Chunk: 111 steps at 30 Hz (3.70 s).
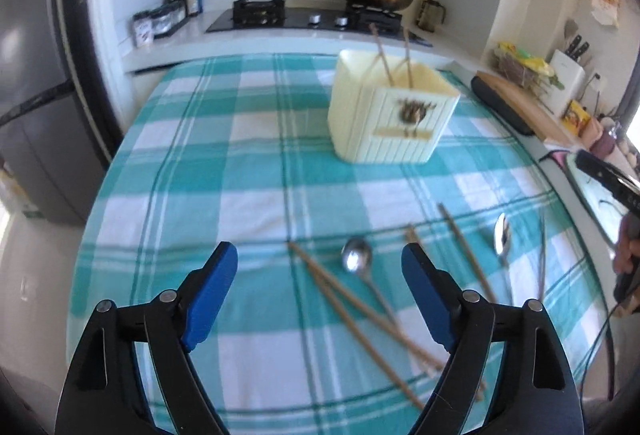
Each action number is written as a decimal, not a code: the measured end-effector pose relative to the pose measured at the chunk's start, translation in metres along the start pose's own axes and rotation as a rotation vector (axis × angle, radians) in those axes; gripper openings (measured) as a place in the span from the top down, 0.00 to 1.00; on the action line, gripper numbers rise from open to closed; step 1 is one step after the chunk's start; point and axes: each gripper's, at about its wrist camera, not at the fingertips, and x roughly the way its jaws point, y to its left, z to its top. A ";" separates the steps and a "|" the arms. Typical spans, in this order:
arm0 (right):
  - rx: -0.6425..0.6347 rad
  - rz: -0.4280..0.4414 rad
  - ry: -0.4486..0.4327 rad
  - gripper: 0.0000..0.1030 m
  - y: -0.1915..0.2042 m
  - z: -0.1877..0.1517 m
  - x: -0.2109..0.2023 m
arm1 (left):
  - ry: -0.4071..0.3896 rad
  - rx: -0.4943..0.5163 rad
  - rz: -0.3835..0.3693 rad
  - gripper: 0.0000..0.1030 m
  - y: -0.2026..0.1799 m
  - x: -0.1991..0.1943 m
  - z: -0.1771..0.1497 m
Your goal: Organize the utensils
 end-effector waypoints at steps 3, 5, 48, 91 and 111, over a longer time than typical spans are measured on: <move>0.030 -0.122 0.033 0.52 -0.017 -0.079 -0.028 | 0.049 -0.110 0.045 0.17 0.015 0.009 -0.056; 0.088 -0.215 0.088 0.52 -0.031 -0.130 -0.036 | 0.061 -0.154 0.062 0.17 0.017 0.017 -0.076; 0.298 -0.248 0.245 0.51 -0.051 -0.172 -0.008 | 0.084 -0.044 0.196 0.07 -0.048 0.069 -0.097; 0.142 -0.334 0.283 0.54 -0.086 -0.195 -0.021 | 0.065 -0.065 0.204 0.25 0.020 0.061 -0.098; 0.134 -0.289 0.307 0.48 -0.090 -0.191 -0.017 | 0.179 -0.062 0.194 0.01 0.036 0.072 -0.089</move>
